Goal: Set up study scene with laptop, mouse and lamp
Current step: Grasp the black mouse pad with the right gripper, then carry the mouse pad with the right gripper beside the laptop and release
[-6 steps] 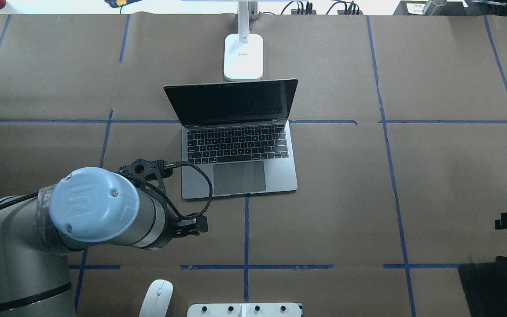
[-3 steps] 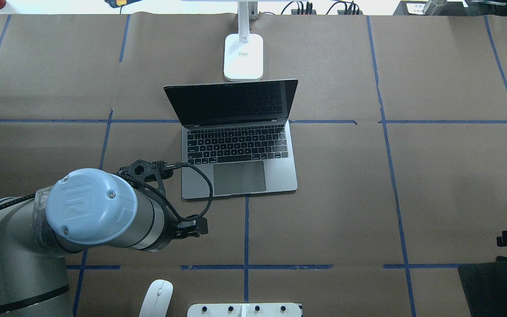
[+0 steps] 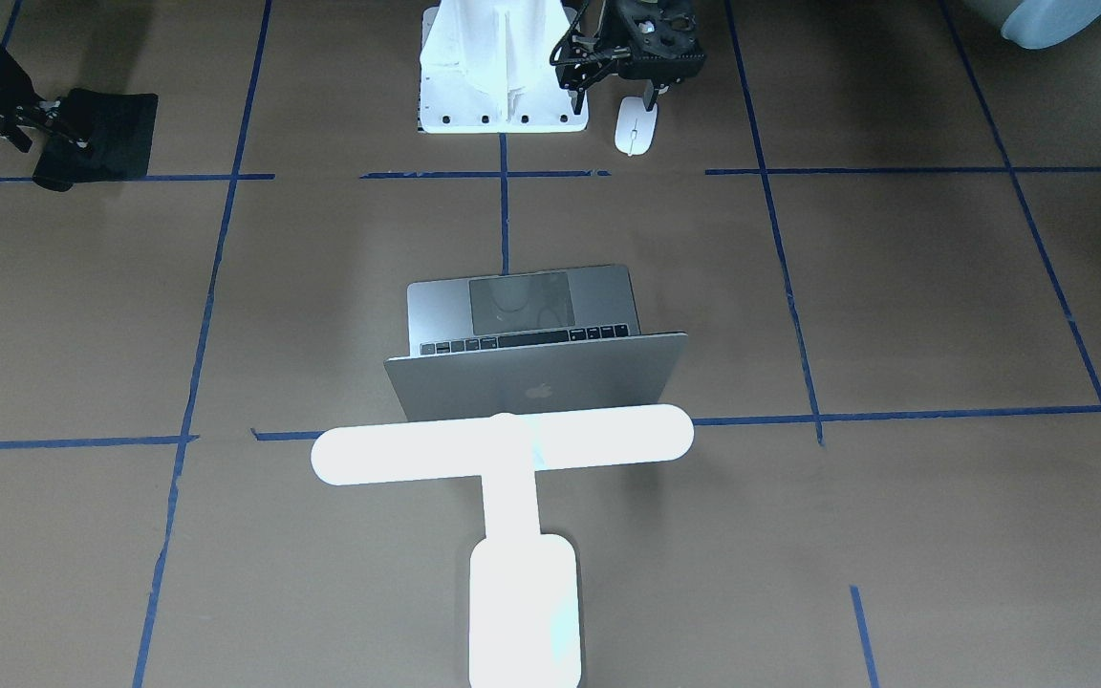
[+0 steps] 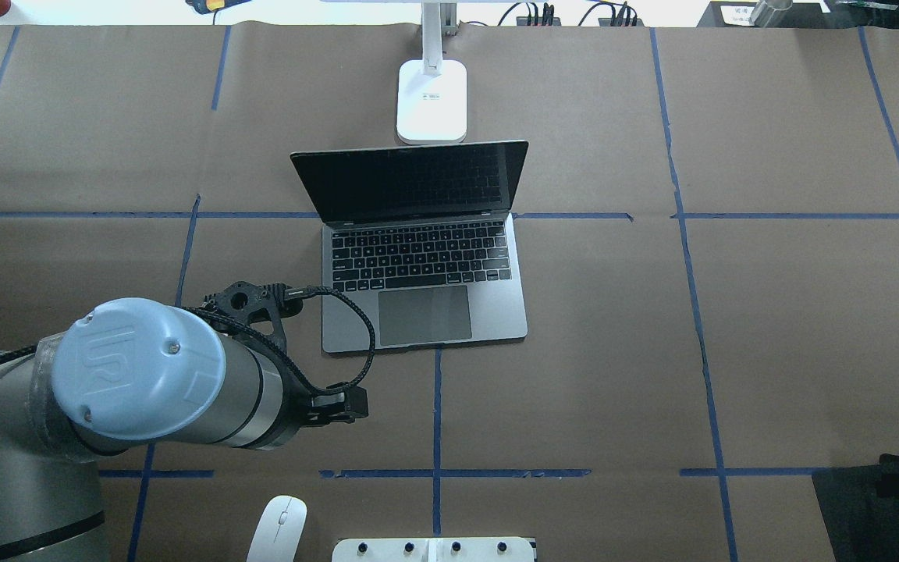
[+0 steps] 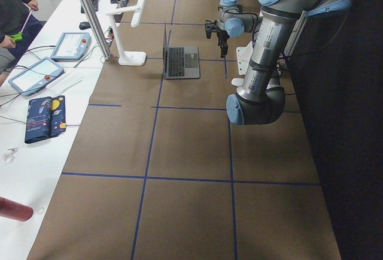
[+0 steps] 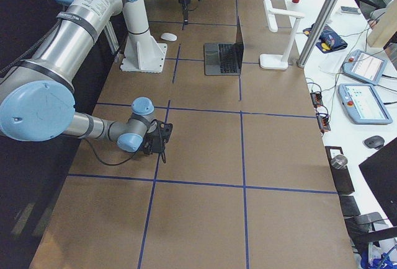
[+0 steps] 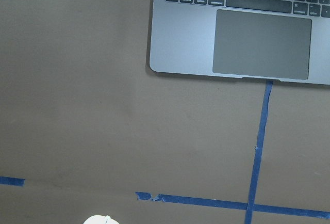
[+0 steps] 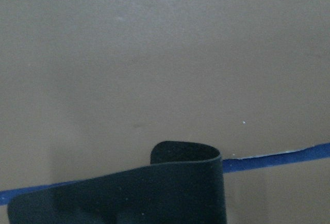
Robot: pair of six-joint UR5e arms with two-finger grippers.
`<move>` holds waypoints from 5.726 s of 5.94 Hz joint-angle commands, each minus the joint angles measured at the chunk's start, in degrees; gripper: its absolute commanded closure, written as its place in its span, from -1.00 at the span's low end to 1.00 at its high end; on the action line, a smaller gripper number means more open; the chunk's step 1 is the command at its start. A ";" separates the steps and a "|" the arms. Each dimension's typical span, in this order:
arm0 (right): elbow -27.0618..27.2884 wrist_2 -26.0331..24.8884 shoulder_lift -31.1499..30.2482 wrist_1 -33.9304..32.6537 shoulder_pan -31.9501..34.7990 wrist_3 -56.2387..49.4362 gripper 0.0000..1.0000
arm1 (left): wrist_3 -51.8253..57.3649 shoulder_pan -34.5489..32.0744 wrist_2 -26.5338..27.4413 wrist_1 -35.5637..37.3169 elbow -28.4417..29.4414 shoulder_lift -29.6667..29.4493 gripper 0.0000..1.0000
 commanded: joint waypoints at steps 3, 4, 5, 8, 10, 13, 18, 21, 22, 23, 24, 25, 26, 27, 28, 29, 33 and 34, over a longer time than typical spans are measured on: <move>-0.72 0.15 -1.08 1.87 -1.42 1.32 0.13 | 0.00 0.00 0.00 0.00 0.13 0.08 -1.00; -0.72 0.15 -1.08 1.88 -1.51 1.32 0.61 | 0.00 0.00 0.09 0.00 0.13 0.08 -1.00; -0.72 0.15 -1.43 1.96 -1.51 1.32 0.76 | -0.09 0.00 0.09 0.00 0.22 0.08 -1.00; 2.42 0.15 -1.70 2.05 -0.99 0.71 1.00 | -0.09 0.00 0.09 -0.26 0.13 1.83 -1.00; 8.04 0.41 -1.17 1.96 0.41 0.62 1.00 | 0.00 0.00 0.09 -0.35 0.13 2.54 -1.00; 7.81 10.05 9.08 -5.99 15.41 -6.81 1.00 | 3.25 0.78 0.44 -1.58 0.13 6.85 -1.00; 6.93 16.67 38.49 -40.14 26.61 -21.07 1.00 | 3.16 1.58 0.79 -1.58 -0.57 9.39 -1.00; 2.04 16.76 56.96 -54.44 26.62 -21.97 1.00 | 3.16 1.58 0.70 -1.58 -0.57 9.58 -1.00; -3.30 16.58 61.10 -54.29 26.09 -22.15 1.00 | 3.16 1.58 0.70 -1.58 -0.57 9.49 -1.00; -5.01 16.84 62.19 -54.11 26.17 -25.98 1.00 | 3.16 1.58 0.70 -1.58 -0.75 9.49 -1.00; -5.11 16.93 61.68 -54.02 26.52 -28.97 1.00 | 3.16 1.58 0.70 -1.58 -0.75 9.40 -1.00; -7.20 16.67 62.11 -54.02 26.35 -29.00 1.00 | 3.16 1.58 0.70 -1.58 -0.83 9.40 -1.00; -8.44 16.50 62.11 -54.02 26.26 -29.26 1.00 | 3.25 1.58 0.70 -1.58 -0.84 9.40 -1.00; -9.58 16.49 62.46 -53.85 26.26 -29.09 1.00 | 3.17 1.58 0.79 -1.49 -0.92 9.40 -1.00; -10.29 16.49 62.46 -53.93 26.26 -28.66 1.00 | 3.16 1.58 0.79 -1.49 -0.92 9.49 -1.00; -12.21 16.58 64.38 -53.94 26.35 -28.13 0.95 | 3.16 1.58 0.79 -1.49 -0.92 9.40 -1.00; -13.02 21.99 64.84 -54.72 31.60 -28.21 -1.00 | 6.67 3.24 0.88 -1.58 -0.14 10.89 -1.00; -12.85 24.81 64.49 -55.16 34.49 -28.39 -1.00 | 8.51 5.60 1.05 -2.62 0.04 12.46 -1.00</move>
